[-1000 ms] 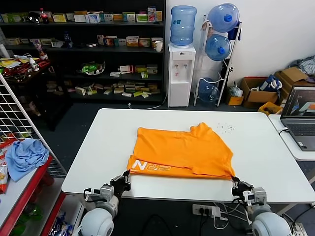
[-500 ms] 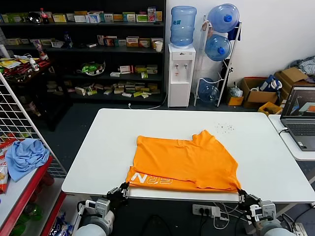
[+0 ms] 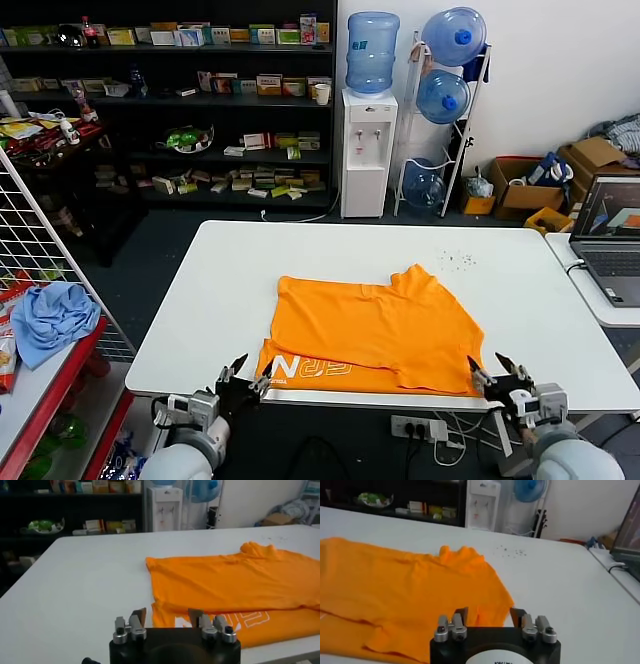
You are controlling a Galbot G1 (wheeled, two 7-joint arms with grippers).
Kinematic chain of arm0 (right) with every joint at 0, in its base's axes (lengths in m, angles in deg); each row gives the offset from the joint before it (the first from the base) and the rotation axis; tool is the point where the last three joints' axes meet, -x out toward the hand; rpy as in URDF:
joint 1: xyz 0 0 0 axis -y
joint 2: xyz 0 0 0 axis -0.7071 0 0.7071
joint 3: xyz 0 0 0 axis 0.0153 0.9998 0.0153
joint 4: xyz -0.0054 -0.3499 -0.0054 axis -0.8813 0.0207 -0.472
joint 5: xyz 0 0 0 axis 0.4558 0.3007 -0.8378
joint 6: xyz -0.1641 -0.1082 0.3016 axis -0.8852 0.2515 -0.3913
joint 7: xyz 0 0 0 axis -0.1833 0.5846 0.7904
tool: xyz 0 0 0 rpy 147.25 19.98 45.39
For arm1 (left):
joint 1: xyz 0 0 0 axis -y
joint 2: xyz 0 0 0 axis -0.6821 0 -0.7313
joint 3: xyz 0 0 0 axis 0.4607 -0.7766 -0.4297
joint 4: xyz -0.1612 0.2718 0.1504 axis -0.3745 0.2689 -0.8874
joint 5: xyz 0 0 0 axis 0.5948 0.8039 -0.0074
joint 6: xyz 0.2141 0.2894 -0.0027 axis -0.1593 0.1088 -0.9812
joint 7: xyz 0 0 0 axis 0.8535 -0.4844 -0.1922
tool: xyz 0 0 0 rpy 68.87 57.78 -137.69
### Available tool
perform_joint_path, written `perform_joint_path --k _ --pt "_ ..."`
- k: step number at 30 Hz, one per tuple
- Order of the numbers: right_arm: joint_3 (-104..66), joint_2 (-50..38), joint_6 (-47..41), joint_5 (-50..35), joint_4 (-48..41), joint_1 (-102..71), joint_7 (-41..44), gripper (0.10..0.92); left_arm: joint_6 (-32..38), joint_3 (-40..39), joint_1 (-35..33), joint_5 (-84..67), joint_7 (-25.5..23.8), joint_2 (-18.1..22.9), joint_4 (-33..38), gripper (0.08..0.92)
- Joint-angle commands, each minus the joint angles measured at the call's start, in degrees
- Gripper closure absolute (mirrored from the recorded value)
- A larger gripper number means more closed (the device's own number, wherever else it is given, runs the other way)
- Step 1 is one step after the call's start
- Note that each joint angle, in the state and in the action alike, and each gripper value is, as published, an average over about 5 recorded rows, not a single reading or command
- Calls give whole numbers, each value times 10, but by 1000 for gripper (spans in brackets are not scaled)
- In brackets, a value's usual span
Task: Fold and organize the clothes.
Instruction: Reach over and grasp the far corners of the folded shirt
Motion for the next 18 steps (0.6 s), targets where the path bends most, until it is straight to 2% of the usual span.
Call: perform_joint_path --k 1,3,7,13,18 --pt "48 -16 7 -58 -112 172 13 287 4 -37 185 -28 2 29 -113 294" --pt "70 -12 -6 -69 -159 230 25 238 5 -56 239 -36 2 39 -165 245" --pt "113 -2 -36 -89 -242 331 49 206 5 -95 318 -56 0 55 -248 184" --pt "160 32 -75 -104 -348 447 75 203 7 -129 398 -69 -11 86 -352 177" --pt "172 77 -69 -71 -427 492 94 203 16 -139 443 -69 -26 120 -447 177"
